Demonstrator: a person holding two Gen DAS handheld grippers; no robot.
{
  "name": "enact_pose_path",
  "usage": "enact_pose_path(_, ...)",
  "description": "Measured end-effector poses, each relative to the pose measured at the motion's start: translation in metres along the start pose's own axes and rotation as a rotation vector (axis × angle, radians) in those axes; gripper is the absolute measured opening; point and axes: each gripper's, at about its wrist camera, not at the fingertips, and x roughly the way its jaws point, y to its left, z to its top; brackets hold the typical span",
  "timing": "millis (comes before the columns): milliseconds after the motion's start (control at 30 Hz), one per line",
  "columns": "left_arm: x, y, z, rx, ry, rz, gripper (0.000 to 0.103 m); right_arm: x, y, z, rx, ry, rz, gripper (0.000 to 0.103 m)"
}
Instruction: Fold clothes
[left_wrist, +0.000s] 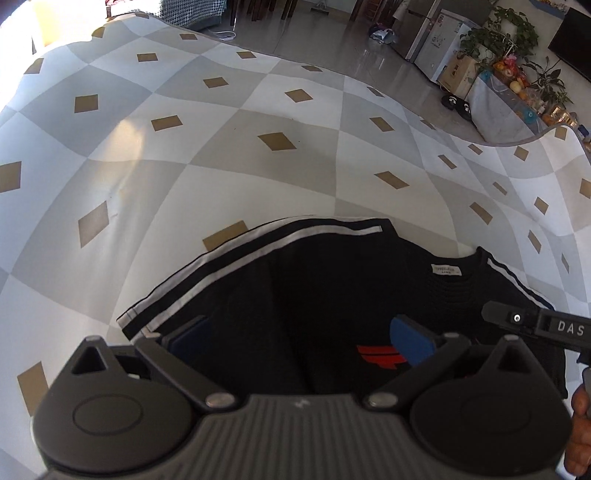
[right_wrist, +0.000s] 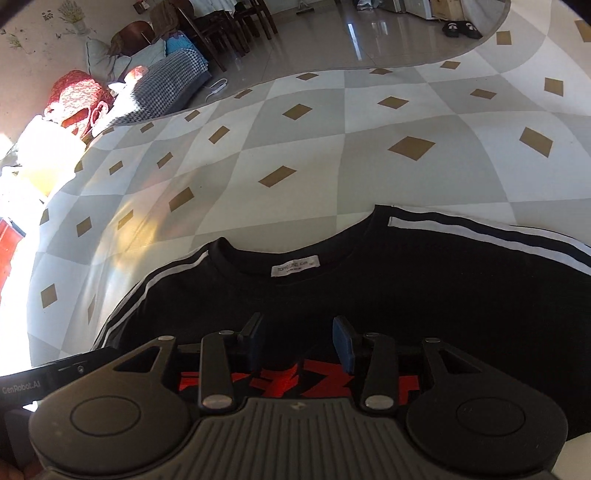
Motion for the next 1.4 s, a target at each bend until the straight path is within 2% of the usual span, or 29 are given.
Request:
enact_pose_path(233,0.023,0.019,-0.011,-0.154,0.088,-0.071,0.103,0.011,-0.032,0.006,0.034,0.026,-0.1,0.043)
enact_pose_path(333,0.026,0.026,-0.009,-0.205,0.075,-0.09,0.103,0.015,-0.043,0.006,0.04,0.009,-0.111,0.043)
enact_pose_path(433,0.027,0.028,-0.008,-0.226,0.074,-0.099,0.103,0.018,-0.042,0.01,-0.013,0.004,-0.147,0.041)
enact_pose_path(833,0.036,0.017,0.001,-0.126,0.085,-0.055,0.103,0.032,-0.055,0.031,-0.094,-0.057,-0.246,0.04)
enact_pose_path(1133,0.049,-0.008,0.005,0.071,0.075,0.083,0.103,0.044,-0.06,0.048,-0.131,-0.084,-0.277,0.044)
enact_pose_path(1233,0.054,-0.011,0.007,0.117,0.068,0.146,0.103,0.045,-0.057,0.051,-0.128,-0.057,-0.274,0.045)
enact_pose_path(1333,0.058,-0.011,0.009,0.156,0.057,0.216,0.103,0.042,-0.054,0.05,-0.126,-0.029,-0.243,0.045)
enact_pose_path(1400,0.058,-0.005,0.011,0.145,0.043,0.236,0.103,0.038,-0.053,0.048,-0.124,-0.02,-0.219,0.045)
